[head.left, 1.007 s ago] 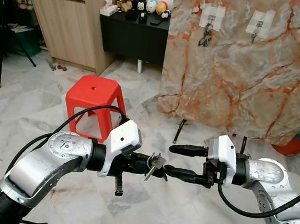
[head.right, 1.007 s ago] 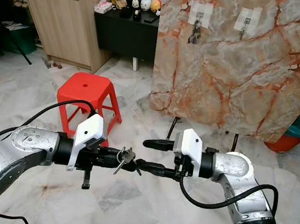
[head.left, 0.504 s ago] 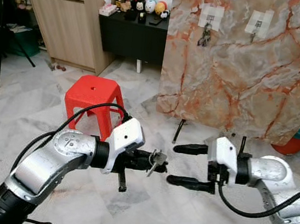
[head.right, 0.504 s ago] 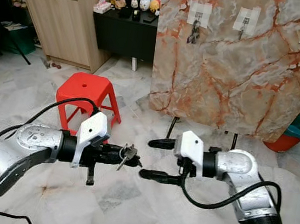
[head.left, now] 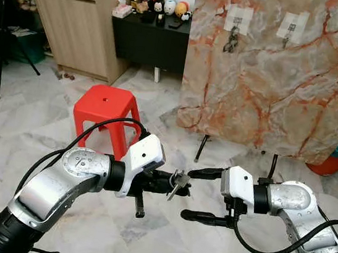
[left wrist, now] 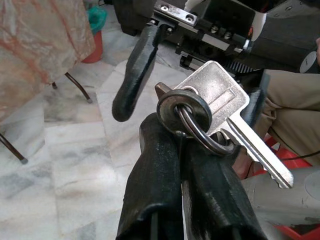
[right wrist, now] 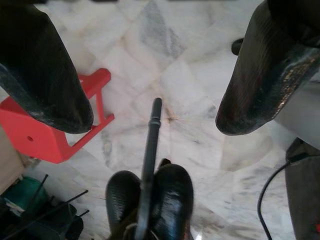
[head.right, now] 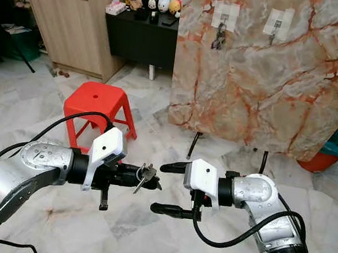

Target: Hang keys on a hook

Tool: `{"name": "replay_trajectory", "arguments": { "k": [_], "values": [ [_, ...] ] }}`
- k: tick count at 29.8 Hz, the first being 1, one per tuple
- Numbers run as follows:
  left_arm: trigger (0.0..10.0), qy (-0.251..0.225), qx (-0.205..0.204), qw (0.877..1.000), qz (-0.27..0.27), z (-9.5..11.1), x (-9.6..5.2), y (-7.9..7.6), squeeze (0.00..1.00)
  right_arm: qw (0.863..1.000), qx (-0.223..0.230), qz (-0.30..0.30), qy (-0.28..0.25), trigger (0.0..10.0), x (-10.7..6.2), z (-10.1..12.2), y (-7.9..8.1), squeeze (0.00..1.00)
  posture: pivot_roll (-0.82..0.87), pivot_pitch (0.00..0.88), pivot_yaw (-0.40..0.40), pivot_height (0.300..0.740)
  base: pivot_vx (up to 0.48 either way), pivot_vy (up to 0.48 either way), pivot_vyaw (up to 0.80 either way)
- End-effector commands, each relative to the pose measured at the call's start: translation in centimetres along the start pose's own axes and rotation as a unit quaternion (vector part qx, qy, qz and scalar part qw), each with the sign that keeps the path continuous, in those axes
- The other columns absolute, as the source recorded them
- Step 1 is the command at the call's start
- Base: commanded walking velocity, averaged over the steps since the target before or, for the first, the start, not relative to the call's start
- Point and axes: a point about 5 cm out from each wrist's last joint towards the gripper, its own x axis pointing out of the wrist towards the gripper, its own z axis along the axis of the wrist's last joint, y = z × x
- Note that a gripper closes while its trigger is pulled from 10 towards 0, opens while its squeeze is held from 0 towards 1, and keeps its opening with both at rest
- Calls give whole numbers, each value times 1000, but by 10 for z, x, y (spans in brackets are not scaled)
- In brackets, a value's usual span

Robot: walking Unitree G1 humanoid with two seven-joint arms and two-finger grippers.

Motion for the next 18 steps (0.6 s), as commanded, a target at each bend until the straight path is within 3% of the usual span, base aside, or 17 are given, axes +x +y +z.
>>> {"name": "replay_trajectory", "arguments": {
  "k": [1,11,13,18],
  "values": [
    [10000,-5,18,1000,-10,9,2,-3,0,1000,-14,-6,2,10000,4,3,-4,0,25,0,-4,740,0,0,0],
    [10000,-9,17,1000,-14,11,4,-4,0,1000,-9,-12,-8,10000,13,1,-6,0,29,0,-5,740,0,0,0],
    [10000,-9,17,1000,-13,11,4,-4,0,1000,-7,-7,-10,0,14,0,-5,0,30,0,-6,740,0,0,0],
    [10000,-10,15,1000,-15,11,5,-5,0,1000,-4,-5,-16,0,14,1,-4,0,29,3,-5,740,0,0,0]
  ]
}}
